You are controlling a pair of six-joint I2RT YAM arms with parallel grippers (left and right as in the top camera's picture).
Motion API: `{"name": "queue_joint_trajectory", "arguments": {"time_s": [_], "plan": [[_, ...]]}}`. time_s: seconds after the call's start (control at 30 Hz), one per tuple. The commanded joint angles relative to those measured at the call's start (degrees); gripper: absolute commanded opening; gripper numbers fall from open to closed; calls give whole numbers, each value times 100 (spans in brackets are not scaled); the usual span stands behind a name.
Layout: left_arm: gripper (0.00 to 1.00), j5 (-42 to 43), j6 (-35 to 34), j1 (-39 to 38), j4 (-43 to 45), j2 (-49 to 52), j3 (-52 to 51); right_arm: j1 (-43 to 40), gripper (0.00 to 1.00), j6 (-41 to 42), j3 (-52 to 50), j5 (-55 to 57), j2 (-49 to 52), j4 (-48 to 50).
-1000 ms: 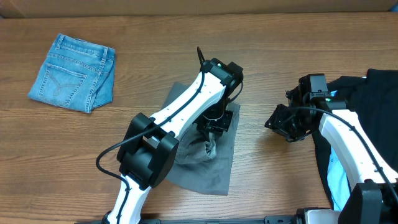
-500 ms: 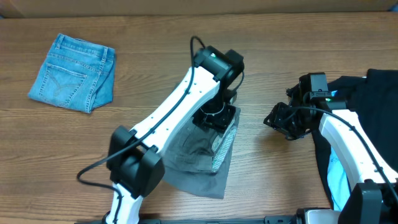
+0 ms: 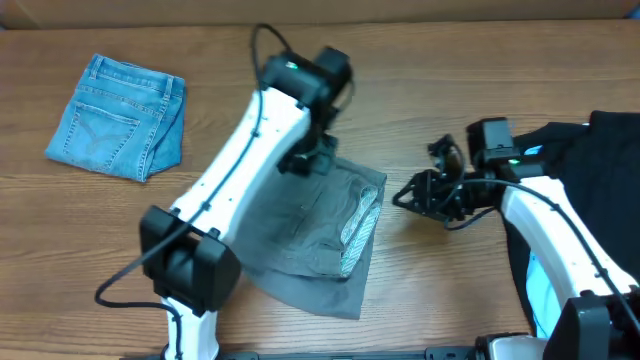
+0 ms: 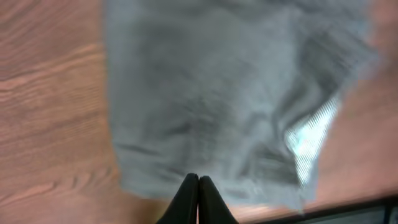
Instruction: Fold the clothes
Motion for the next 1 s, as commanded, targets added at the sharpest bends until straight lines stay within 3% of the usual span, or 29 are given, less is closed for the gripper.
{"name": "queue_joint_trajectory", "arguments": {"time_s": [0.0, 0.07, 0.1, 0.27, 0.37, 0.47, 0.6, 0.7, 0.97], "plan": [[4, 664, 341, 688, 442, -28, -686, 649, 41, 295, 153, -297, 13, 378], [4, 1460, 706, 1014, 876, -28, -1373, 1097, 41, 892, 153, 625, 31, 931], [4, 1843, 868, 1150, 1150, -28, -1860, 1298, 35, 986, 153, 1001, 101, 1279], [6, 2570, 1327, 1182, 1738, -28, -2758, 1484, 26, 1010, 153, 1032, 608, 1794], [8, 2555, 1436, 1106, 1919, -28, -3088, 1482, 22, 1073, 153, 1049, 1130, 1958], [8, 2555, 1443, 1086, 2050, -28, -3351, 1379, 4, 1663, 155, 1427, 1622, 1888], [8, 2555, 1567, 1086, 2050, -28, -3635, 887, 4, 2796, 155, 1867, 1749, 1504], [11, 2524, 1622, 1086, 2059, -28, -3836, 483, 4, 3141, 155, 2533, 1742, 1150], [21, 2524, 1685, 1058, 2317, -28, -3987, 170, 4, 1255, 380, 1523, 1342, 328]]}}
